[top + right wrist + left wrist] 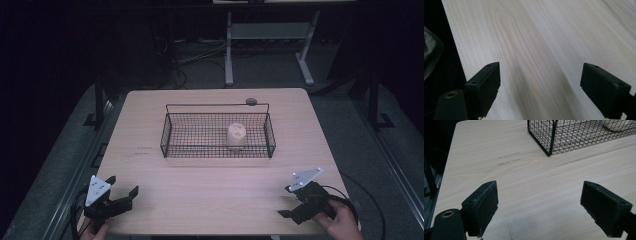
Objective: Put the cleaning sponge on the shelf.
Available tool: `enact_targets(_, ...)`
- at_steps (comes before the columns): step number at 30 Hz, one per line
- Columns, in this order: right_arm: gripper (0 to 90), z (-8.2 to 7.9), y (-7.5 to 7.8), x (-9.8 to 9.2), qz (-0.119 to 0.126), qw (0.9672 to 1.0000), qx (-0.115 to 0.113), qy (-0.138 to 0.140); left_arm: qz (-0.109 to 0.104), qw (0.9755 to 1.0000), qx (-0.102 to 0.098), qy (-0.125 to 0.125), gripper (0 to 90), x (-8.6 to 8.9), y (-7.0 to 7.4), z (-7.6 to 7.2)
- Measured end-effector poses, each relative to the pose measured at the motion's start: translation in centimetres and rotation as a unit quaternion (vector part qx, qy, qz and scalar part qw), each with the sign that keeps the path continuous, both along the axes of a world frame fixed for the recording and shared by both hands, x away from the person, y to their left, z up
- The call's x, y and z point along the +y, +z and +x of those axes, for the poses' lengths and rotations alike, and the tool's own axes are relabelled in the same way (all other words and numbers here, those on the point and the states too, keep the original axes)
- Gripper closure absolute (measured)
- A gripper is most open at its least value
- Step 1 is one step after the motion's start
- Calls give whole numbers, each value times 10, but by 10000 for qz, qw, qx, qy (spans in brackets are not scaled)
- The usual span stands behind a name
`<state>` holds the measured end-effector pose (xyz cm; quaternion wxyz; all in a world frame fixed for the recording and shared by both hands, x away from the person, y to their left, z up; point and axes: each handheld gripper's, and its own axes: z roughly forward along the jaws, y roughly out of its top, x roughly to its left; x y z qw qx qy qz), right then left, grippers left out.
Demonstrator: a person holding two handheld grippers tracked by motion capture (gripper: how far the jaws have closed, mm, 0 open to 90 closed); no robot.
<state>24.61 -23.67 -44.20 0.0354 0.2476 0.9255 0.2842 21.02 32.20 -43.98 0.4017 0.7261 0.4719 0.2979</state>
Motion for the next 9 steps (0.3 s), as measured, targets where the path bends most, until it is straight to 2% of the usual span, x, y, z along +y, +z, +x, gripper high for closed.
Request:
enact_targets(3, 159, -5, 1, -3, 121, 9998, -138, -89, 4, 10000, 36, 2, 138, 0, -1, 1)
enact_targets(5, 157, -7, 1, -5, 204, 9996, -139, -150, -25, 10000, 33, -30, 138, 0, -1, 1)
enact_targets(7, 157, -8, 1, -6, 186, 9995, -181, -168, -9, 10000, 34, -27, 138, -1, -1, 2)
enact_targets(9, 141, -11, 0, -12, 321, 9987, -258, -293, -40, 10000, 32, -48, 138, -2, -1, 1)
